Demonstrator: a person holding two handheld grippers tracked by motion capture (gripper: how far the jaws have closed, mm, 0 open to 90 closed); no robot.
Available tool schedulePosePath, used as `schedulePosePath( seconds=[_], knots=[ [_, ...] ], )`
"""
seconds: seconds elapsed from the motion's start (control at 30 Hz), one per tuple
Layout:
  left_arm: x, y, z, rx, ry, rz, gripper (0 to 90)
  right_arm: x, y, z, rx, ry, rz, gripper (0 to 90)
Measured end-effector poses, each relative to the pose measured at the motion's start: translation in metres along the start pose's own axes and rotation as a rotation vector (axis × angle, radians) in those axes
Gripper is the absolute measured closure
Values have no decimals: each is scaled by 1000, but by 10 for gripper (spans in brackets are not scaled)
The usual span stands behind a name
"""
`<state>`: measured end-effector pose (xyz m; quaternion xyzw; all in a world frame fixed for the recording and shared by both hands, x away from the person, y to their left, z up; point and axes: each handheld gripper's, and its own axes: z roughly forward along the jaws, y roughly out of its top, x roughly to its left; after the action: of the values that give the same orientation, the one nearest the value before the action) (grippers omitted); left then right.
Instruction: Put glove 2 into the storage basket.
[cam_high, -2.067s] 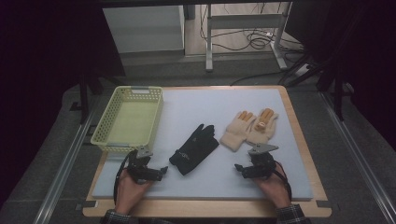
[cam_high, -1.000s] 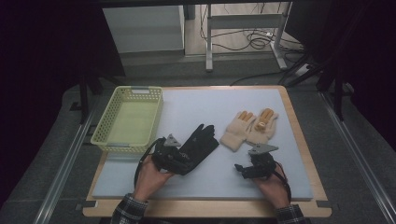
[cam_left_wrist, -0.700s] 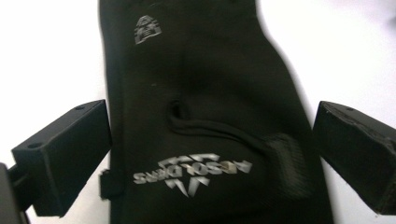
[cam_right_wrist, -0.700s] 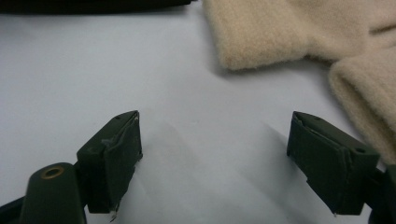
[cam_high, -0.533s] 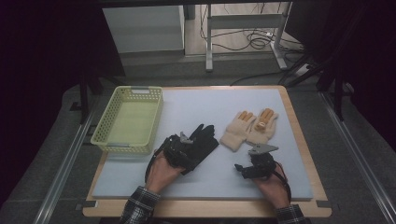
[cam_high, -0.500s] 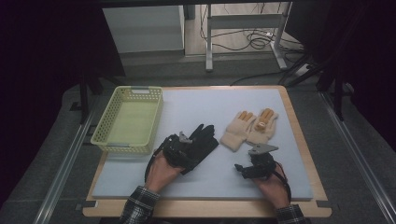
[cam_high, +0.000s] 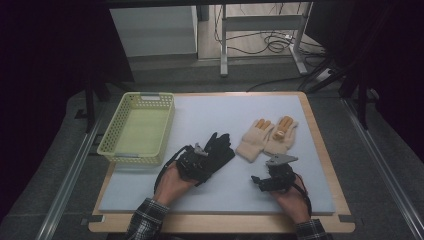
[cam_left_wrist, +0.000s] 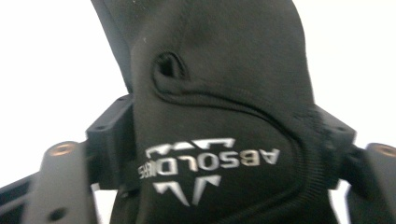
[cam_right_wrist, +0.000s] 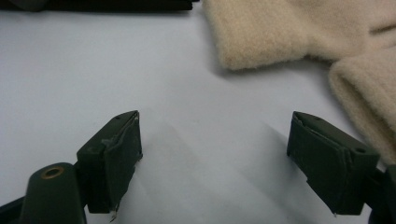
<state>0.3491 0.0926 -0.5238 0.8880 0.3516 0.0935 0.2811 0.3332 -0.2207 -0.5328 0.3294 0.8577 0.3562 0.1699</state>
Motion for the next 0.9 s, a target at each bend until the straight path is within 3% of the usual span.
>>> schedulePosePath(
  seconds=[0.17, 0.3, 0.5, 0.9],
  knots=[
    [-1, 1, -7, -17, 10, -10, 573, 0, 0, 0, 0, -2, -2, 174],
    [2, 3, -12, -26, 12, -17, 652, 0, 0, 0, 0, -3, -3, 174],
    [8, 11, -22, -47, 22, -48, 668, 0, 0, 0, 0, -2, -2, 174],
    [26, 32, -56, -83, 91, -95, 656, 0, 0, 0, -1, -4, -4, 174]
  ],
)
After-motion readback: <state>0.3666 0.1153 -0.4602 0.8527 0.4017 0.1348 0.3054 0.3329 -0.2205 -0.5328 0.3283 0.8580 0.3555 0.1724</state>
